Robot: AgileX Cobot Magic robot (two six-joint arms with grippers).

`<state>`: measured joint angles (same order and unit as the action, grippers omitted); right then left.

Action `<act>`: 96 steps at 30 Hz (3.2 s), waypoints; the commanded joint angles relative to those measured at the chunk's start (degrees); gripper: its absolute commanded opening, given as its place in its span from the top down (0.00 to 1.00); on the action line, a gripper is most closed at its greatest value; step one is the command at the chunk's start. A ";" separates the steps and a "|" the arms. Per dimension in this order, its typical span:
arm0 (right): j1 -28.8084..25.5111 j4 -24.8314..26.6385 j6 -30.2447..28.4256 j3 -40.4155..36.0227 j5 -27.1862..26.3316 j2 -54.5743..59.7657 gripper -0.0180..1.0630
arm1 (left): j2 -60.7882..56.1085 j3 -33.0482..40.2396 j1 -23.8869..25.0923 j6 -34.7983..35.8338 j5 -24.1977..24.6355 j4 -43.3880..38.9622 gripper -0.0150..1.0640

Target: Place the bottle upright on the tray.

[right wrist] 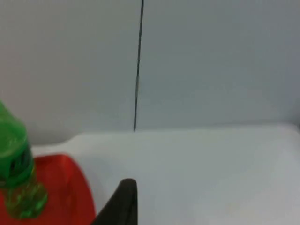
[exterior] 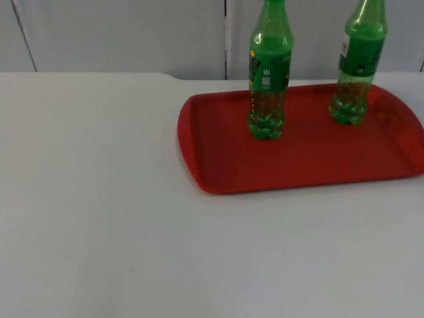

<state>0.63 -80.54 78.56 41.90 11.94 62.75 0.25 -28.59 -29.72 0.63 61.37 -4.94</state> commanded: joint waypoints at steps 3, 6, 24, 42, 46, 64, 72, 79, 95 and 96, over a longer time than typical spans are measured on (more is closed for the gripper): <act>-0.09 24.02 -20.01 -2.34 0.73 -0.05 0.01 | -0.25 0.25 -0.16 -0.14 0.16 0.38 0.01; 0.05 41.64 -38.27 -2.44 2.62 -0.05 0.01 | -0.25 0.25 -0.16 -0.14 0.16 0.38 0.01; 0.05 94.09 -92.73 -2.44 13.52 -13.09 0.01 | -0.25 0.25 -0.16 -0.14 0.16 0.38 0.01; 0.15 101.71 -103.67 -2.44 29.75 -36.40 0.01 | -0.25 0.25 -0.16 -0.14 0.16 0.38 0.01; 2.52 101.60 -104.51 -2.86 31.61 -40.26 0.01 | -0.25 0.25 -0.16 -0.14 0.16 0.38 0.01; 8.74 77.06 -80.71 -9.36 45.03 -58.99 0.01 | -0.25 0.25 -0.16 -0.14 0.16 0.38 0.01; 8.74 75.81 -77.85 -9.45 49.50 -62.75 0.01 | -0.25 0.25 -0.16 -0.14 0.16 0.38 0.01; 8.74 75.88 -76.08 -12.33 50.13 -62.75 0.01 | -0.25 0.25 -0.16 -0.14 0.16 0.49 0.01; 8.74 76.15 -77.33 -12.42 49.91 -62.75 0.01 | -0.25 0.25 -0.16 -0.14 0.16 0.49 0.01; 8.74 76.15 -77.33 -12.42 49.91 -62.75 0.01 | -0.25 0.25 -0.16 -0.14 0.16 0.49 0.01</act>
<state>9.43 -4.46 1.67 29.62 62.06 0.21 0.25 -28.59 -29.72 0.47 61.37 -4.94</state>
